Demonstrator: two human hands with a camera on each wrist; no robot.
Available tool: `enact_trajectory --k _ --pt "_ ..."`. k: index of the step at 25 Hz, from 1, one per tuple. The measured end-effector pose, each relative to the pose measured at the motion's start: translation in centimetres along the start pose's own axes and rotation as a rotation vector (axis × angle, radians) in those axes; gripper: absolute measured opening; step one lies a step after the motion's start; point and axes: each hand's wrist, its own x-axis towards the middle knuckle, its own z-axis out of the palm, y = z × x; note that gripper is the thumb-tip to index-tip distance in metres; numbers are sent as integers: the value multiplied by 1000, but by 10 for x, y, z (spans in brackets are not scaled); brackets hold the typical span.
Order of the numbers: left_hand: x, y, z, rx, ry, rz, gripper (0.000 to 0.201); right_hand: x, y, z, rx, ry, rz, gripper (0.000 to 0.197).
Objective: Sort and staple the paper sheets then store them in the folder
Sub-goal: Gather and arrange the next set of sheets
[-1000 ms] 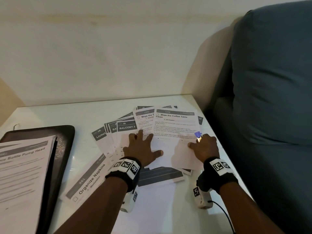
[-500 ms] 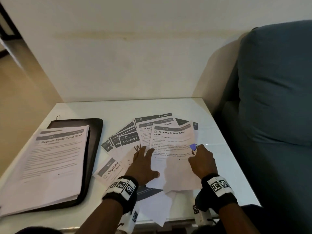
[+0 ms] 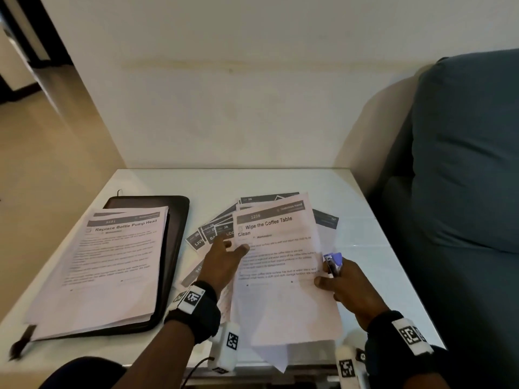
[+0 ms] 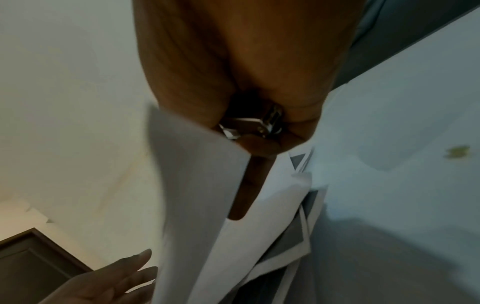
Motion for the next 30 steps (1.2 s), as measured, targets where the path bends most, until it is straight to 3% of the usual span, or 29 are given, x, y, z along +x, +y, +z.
enact_trajectory --k 2,4,9,10,12,15,19,23,30 --pt "-7 -2 -10 -186 -58 -2 31 -5 -7 9 13 -70 -16 22" --pt "-11 -10 -19 -284 -106 -10 37 -6 -10 18 33 -113 -30 20" --pt "-2 -37 -29 -289 -83 26 42 6 -2 32 27 -118 4 14" --pt "0 -41 -31 -268 -71 43 43 9 0 35 8 -96 12 10" --pt "3 -48 -33 -213 -53 71 44 18 4 37 -94 25 14 23" --pt "7 -57 -37 -133 -2 86 48 45 12 19 -497 301 -70 26" --pt "8 -57 -40 -126 28 83 51 70 24 -1 -694 351 27 53" --pt "18 -57 -35 -121 57 68 48 71 30 3 -692 329 63 53" --pt "23 -49 -18 -204 102 -7 38 67 30 -7 -453 341 72 22"
